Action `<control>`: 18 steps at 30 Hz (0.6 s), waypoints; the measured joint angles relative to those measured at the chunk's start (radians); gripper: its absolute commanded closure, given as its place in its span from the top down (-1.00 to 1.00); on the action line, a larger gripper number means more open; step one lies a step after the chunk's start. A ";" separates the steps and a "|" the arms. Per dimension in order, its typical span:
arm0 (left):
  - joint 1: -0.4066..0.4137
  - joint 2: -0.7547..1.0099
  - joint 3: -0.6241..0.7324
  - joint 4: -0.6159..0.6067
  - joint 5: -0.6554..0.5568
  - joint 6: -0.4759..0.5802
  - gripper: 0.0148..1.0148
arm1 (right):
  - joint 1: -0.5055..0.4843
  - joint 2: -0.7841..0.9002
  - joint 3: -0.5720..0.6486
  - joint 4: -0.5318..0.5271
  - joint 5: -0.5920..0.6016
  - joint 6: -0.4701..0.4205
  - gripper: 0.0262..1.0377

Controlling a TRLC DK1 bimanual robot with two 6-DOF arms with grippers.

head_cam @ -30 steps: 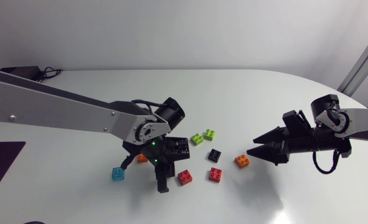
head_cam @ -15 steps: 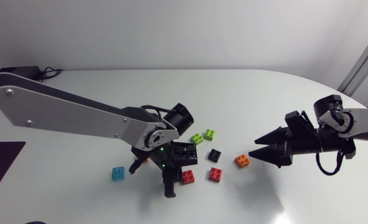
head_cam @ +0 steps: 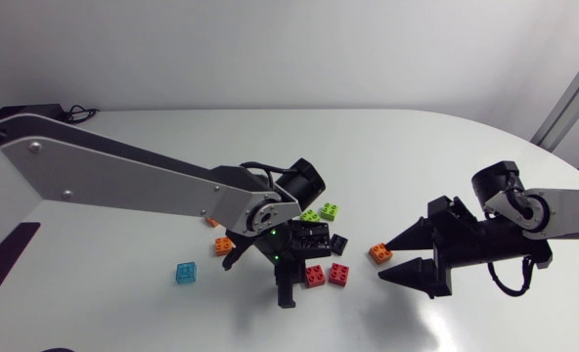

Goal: Separate the duplo bricks

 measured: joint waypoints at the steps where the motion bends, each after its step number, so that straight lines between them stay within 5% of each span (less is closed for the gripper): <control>1: 0.002 0.000 0.001 0.002 0.000 0.000 -0.52 | 0.012 -0.001 0.000 0.002 0.008 0.000 0.61; 3: 0.014 -0.001 0.001 0.002 0.000 0.000 -0.42 | 0.036 0.000 0.000 0.004 0.032 0.000 0.38; 8: 0.061 -0.056 -0.021 0.002 0.000 0.000 0.31 | 0.103 0.011 0.006 0.047 0.078 0.016 -0.41; 13: 0.093 -0.154 -0.064 0.002 0.000 0.000 0.68 | 0.182 0.080 0.045 0.104 0.132 0.049 -0.43; 18: 0.112 -0.207 -0.116 0.002 0.000 0.001 0.69 | 0.214 0.154 0.081 0.126 0.174 0.062 -0.46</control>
